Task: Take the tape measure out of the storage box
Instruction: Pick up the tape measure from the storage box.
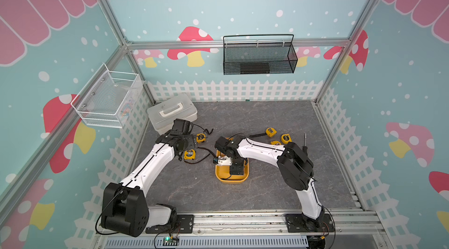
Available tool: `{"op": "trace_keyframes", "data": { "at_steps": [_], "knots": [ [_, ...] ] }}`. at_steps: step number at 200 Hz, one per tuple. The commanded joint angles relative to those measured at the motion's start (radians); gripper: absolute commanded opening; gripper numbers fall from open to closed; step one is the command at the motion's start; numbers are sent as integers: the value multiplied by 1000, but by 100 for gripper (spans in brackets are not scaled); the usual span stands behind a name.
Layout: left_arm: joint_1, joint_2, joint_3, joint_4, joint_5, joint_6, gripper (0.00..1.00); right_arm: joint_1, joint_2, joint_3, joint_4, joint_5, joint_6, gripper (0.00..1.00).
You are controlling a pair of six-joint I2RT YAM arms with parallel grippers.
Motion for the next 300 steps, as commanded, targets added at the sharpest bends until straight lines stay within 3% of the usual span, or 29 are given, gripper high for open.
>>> {"op": "trace_keyframes", "data": {
  "at_steps": [1,80,189,300],
  "knots": [
    [4,4,-14,12,9,-5,85,-18,39,36,3,29,-20,79],
    [4,6,-15,13,15,-9,85,-33,23,11,-6,6,-24,81],
    [5,-1,-33,14,9,-16,85,-40,3,-17,1,-34,-25,55],
    [5,8,-26,13,13,-18,86,-100,-109,9,11,-75,-34,52]
  ]
}}
